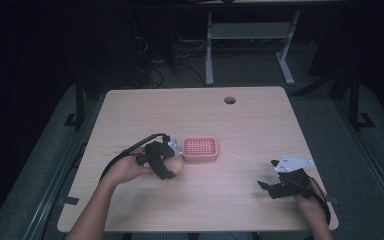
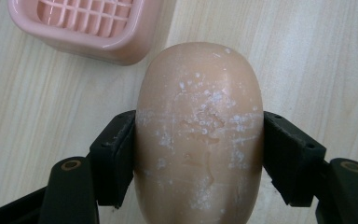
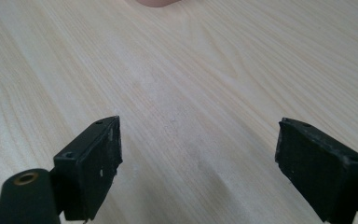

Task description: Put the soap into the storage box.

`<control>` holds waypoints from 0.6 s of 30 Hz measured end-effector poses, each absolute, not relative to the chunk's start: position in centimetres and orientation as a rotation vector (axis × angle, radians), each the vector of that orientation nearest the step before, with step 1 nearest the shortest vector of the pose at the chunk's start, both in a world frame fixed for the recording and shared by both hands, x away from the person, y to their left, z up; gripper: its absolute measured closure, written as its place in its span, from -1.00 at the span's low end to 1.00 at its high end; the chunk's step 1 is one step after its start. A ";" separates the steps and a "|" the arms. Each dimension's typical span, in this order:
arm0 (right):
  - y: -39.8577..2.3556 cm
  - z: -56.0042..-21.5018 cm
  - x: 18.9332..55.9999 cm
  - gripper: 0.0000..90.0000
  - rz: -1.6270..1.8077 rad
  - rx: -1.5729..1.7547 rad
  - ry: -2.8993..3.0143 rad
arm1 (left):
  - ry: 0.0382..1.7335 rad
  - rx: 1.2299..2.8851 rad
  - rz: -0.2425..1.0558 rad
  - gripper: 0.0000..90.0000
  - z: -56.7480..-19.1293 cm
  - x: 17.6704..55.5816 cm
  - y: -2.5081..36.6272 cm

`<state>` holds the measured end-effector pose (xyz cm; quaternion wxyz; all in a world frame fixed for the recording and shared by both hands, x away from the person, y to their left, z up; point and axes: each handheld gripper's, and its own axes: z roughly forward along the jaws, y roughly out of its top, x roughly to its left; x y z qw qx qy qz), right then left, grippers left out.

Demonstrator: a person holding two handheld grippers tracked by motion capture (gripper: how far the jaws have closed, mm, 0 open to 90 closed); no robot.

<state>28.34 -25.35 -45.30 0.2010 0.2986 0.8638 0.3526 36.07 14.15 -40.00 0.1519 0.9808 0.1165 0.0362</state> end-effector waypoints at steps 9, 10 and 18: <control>-25.3 -45.3 28.3 -0.69 0.986 0.835 2.414 | 0.335 2.812 0.101 -0.29 -39.5 36.7 13.9; -25.3 -45.3 28.3 -0.69 0.989 0.837 2.412 | 0.341 2.814 0.103 -0.29 -39.5 36.8 13.9; -25.3 -45.3 28.3 -0.69 0.991 0.840 2.412 | 0.329 2.819 0.119 -0.29 -39.0 37.4 13.5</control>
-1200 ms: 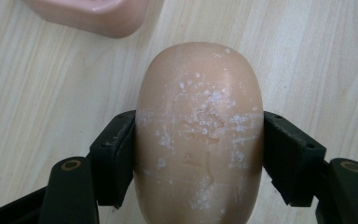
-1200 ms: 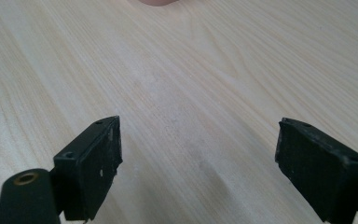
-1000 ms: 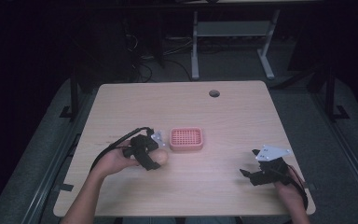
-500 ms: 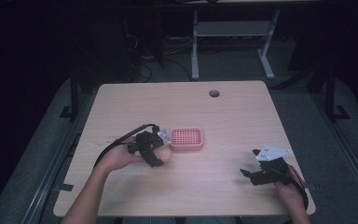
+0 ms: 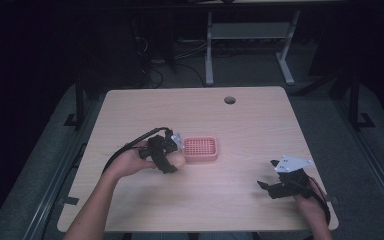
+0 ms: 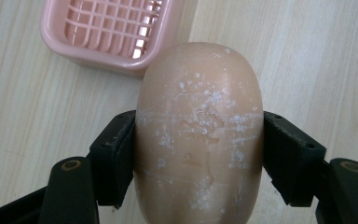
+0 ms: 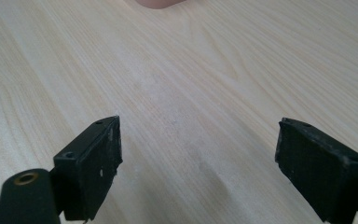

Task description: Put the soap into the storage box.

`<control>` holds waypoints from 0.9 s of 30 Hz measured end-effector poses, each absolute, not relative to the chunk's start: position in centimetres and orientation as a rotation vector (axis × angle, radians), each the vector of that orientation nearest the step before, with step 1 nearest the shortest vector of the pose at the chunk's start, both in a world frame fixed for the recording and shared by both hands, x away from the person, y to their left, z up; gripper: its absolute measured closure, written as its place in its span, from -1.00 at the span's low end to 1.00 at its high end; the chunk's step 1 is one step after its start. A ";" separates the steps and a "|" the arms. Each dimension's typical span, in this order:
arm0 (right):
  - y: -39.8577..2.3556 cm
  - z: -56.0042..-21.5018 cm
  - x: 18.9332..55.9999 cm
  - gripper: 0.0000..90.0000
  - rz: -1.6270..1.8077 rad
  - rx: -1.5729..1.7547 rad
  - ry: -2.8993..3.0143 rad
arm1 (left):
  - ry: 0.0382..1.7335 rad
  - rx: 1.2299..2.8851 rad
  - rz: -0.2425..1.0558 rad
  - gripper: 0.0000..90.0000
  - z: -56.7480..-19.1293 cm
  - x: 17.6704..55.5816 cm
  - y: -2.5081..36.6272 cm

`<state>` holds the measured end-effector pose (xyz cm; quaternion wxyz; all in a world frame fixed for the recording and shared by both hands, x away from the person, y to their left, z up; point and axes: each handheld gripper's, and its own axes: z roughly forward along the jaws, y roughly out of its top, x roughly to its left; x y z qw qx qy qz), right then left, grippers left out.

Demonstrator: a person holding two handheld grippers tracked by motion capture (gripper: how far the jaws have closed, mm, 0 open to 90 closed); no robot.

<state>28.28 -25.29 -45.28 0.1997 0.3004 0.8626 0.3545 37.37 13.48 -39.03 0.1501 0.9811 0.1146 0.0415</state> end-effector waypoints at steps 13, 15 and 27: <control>-25.4 -45.2 28.3 -0.69 0.991 0.841 2.411 | 0.303 2.833 0.125 -0.29 -38.4 38.4 12.3; -25.4 -45.2 28.3 -0.69 0.992 0.839 2.410 | 0.302 2.834 0.125 -0.29 -38.3 38.5 12.1; -25.4 -45.2 28.2 -0.69 0.999 0.842 2.408 | 0.294 2.839 0.130 -0.29 -37.9 39.3 11.4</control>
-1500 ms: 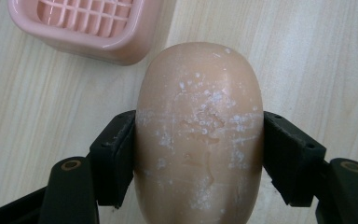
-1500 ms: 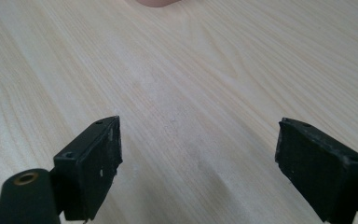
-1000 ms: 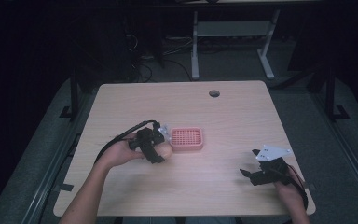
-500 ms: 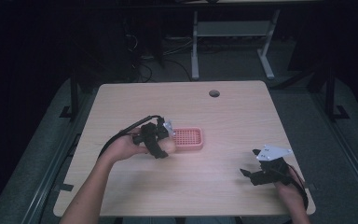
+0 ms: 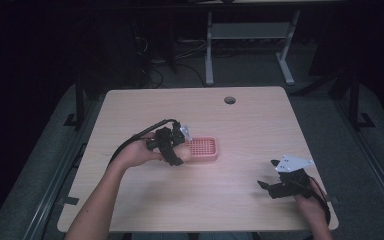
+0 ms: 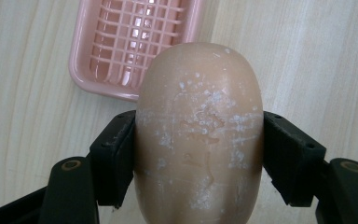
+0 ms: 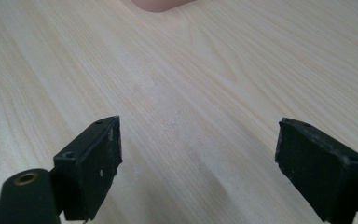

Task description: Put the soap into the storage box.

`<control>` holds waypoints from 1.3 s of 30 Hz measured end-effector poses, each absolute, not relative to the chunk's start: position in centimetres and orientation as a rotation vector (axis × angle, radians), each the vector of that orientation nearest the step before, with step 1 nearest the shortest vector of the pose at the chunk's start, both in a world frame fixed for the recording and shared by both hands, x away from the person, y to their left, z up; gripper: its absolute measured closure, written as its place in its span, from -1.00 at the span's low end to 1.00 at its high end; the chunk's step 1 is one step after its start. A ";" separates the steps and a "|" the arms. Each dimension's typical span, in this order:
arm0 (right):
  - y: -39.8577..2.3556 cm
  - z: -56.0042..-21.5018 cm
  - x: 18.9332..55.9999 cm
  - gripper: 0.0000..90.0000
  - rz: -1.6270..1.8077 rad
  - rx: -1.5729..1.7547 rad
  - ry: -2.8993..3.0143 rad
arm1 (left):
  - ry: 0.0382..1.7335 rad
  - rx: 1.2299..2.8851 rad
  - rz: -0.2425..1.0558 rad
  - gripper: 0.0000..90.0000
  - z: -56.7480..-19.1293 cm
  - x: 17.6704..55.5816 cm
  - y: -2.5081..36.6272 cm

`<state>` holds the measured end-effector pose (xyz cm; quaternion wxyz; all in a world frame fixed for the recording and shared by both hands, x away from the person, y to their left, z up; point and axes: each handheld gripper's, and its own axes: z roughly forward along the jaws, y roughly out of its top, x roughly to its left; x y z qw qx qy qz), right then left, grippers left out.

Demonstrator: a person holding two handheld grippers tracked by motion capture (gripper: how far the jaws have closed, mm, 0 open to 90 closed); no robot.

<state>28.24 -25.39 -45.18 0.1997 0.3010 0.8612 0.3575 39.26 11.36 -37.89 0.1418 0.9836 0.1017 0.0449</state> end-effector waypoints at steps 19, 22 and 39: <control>-25.4 -45.2 28.2 -0.69 1.007 0.844 2.404 | 0.282 2.855 0.127 -0.29 -37.5 40.6 10.0; -25.5 -45.2 28.2 -0.69 1.009 0.846 2.405 | 0.288 2.846 0.118 -0.29 -37.5 40.8 10.0; -25.4 -45.2 28.2 -0.69 1.011 0.847 2.403 | 0.277 2.857 0.130 -0.29 -36.8 41.4 9.2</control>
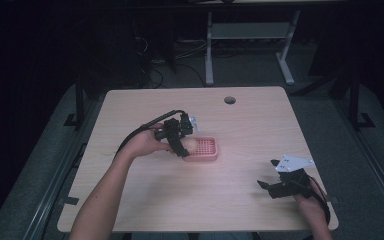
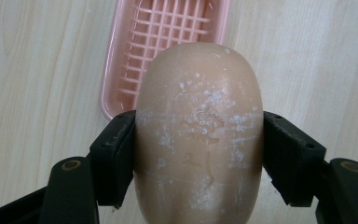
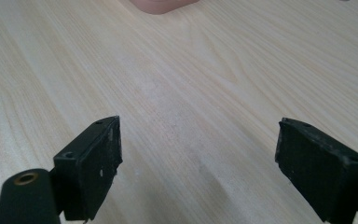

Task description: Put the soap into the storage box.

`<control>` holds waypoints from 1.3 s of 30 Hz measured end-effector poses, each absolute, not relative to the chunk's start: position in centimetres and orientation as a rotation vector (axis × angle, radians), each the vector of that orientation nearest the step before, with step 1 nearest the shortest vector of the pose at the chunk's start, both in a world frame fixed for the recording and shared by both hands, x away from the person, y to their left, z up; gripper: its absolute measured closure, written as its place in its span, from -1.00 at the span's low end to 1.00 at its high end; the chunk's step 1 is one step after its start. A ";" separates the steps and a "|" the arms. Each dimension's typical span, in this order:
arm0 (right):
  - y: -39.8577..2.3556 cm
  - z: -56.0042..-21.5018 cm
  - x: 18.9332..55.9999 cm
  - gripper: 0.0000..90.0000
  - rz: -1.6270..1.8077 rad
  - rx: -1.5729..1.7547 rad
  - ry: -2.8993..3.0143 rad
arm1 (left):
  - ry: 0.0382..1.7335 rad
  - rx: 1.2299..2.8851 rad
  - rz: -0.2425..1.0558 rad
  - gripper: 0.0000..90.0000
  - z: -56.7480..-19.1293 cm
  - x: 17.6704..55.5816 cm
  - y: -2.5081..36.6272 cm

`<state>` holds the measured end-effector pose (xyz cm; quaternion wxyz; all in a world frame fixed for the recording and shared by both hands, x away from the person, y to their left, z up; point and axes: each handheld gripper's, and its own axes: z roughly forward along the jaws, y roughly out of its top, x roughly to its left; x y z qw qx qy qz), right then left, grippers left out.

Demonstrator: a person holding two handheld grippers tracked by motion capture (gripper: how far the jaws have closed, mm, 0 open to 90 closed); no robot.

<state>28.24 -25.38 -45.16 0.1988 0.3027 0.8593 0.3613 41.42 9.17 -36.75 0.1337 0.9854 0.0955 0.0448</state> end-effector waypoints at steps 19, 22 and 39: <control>-25.5 -45.2 28.3 -0.69 1.016 0.847 2.400 | 0.221 2.873 0.141 -0.29 -35.8 42.6 6.8; -25.5 -45.2 28.3 -0.69 1.017 0.847 2.400 | 0.218 2.883 0.115 -0.29 -36.3 42.8 6.5; -25.7 -45.2 28.2 -0.69 1.019 0.855 2.399 | 0.260 2.876 0.096 -0.29 -38.8 44.4 5.5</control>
